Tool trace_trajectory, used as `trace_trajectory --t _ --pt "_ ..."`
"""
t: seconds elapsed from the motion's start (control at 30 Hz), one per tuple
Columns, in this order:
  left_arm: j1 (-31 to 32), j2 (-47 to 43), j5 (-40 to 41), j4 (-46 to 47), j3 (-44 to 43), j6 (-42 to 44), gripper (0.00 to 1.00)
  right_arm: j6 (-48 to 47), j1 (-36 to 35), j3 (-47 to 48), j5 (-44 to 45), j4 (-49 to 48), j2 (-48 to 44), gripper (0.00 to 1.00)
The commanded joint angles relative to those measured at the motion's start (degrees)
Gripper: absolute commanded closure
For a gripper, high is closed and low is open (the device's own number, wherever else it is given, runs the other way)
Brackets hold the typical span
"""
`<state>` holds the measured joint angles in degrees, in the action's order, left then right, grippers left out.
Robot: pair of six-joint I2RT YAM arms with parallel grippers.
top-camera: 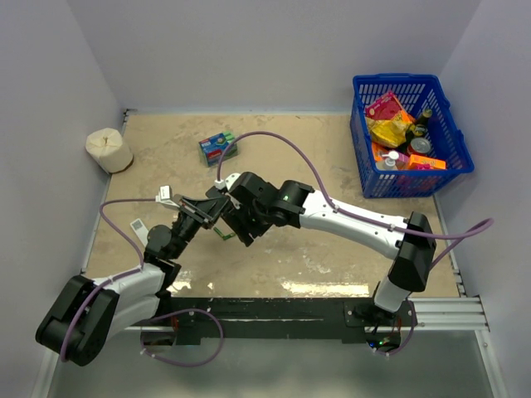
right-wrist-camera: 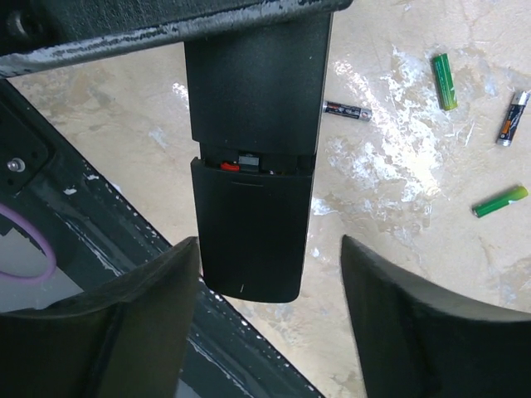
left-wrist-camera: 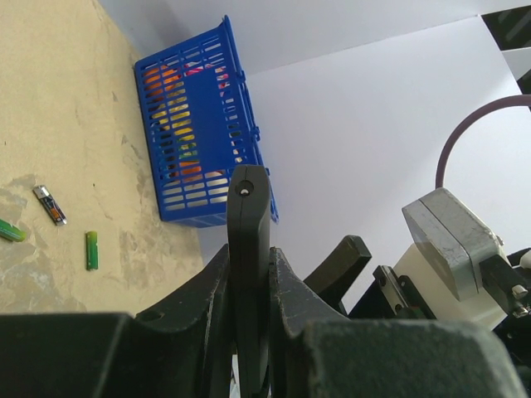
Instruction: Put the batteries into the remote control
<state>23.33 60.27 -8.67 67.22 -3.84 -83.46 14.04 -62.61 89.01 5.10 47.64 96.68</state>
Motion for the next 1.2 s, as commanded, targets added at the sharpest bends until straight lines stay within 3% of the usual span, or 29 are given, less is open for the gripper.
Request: trace_trajectory --t 0.0,0.27,0.4,0.53,0.7,0.83,1.17 --pt "0.22 0.37 0.14 5.38 -0.03 -0.21 1.0 -0.33 0.21 2.74 1.22 -0.09 -3.26 0.23" --pt "0.22 1.17 -0.21 6.78 0.32 -0.21 1.0 -0.24 1.52 5.64 0.0 0.61 -4.57 0.11" --pt "0.22 1.6 -0.47 7.92 0.32 -0.39 1.0 0.28 6.88 5.04 -9.56 -2.1 -9.56 0.11" --pt "0.22 1.69 -0.91 8.54 -0.03 -0.47 1.0 4.05 13.64 -2.5 -21.86 -10.96 -13.97 0.11" --pt "0.22 1.61 -1.44 9.07 -1.0 -0.65 1.0 8.45 15.59 -10.25 -29.61 -20.28 -16.44 0.11" --pt "0.31 1.43 -1.79 9.51 -1.88 -0.83 1.0 12.66 16.55 -16.4 -33.31 -28.63 -17.32 0.12" --pt "0.31 0.72 -2.06 9.86 -3.11 -1.79 1.0 15.22 16.99 -20.63 -36.74 -34.97 -15.74 0.18"
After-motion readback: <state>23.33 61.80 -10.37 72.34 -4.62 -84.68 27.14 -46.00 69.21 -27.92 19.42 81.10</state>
